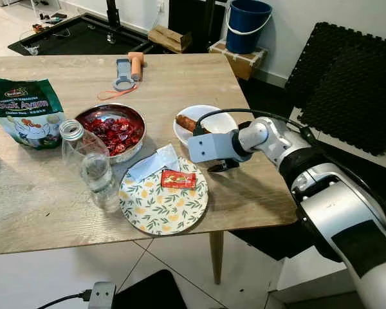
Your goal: Restocking fridge
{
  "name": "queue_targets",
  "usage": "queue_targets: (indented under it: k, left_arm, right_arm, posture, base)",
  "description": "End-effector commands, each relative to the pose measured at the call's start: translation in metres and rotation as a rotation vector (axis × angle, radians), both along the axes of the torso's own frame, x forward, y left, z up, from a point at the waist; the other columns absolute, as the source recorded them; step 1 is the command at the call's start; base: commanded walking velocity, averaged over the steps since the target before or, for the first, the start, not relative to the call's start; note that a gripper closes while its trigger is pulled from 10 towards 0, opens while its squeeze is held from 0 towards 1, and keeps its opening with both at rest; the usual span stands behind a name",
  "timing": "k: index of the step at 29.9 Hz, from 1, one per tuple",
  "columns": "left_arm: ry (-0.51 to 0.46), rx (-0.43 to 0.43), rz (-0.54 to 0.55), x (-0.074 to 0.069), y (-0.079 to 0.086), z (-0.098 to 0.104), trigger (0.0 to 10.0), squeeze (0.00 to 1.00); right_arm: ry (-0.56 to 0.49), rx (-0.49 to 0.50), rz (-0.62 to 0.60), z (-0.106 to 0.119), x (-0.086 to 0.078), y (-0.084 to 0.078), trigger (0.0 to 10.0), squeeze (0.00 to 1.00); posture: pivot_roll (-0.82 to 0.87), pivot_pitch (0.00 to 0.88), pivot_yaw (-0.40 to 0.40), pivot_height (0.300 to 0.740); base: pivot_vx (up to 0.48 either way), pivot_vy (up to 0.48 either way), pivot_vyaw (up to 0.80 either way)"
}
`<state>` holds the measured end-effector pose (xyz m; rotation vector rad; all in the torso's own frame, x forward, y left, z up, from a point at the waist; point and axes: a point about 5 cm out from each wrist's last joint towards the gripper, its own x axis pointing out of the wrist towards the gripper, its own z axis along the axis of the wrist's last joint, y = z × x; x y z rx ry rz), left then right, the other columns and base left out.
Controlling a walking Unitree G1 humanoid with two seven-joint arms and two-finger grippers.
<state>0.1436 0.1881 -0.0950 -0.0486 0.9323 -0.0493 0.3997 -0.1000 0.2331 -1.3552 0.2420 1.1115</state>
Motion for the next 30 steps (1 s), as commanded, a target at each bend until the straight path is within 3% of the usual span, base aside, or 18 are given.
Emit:
queue_targets:
  k: [1,12,30]
  left_arm:
    - [0.223,-0.006,-0.03,-0.053,-0.003,-0.019,10.0,0.0]
    - [0.23,-0.01,-0.031,-0.056,-0.006,-0.02,10.0,0.0]
    - [0.23,-0.011,-0.028,-0.058,-0.006,-0.02,10.0,0.0]
  right_arm:
    - [0.019,-0.043,-0.013,-0.004,0.0,-0.001,10.0,0.0]
    - [0.033,-0.167,-0.1,-0.015,0.002,-0.013,10.0,0.0]
    - [0.069,-0.179,-0.123,-0.03,0.0,-0.01,10.0,0.0]
  posture:
    - [-0.03,0.235,-0.075,0.74]
    - [-0.03,0.238,-0.08,0.74]
    - [-0.02,0.247,-0.088,0.74]
  base:
    - [0.0,0.0,0.0]
    - [0.0,0.0,0.0]
    - [0.0,0.0,0.0]
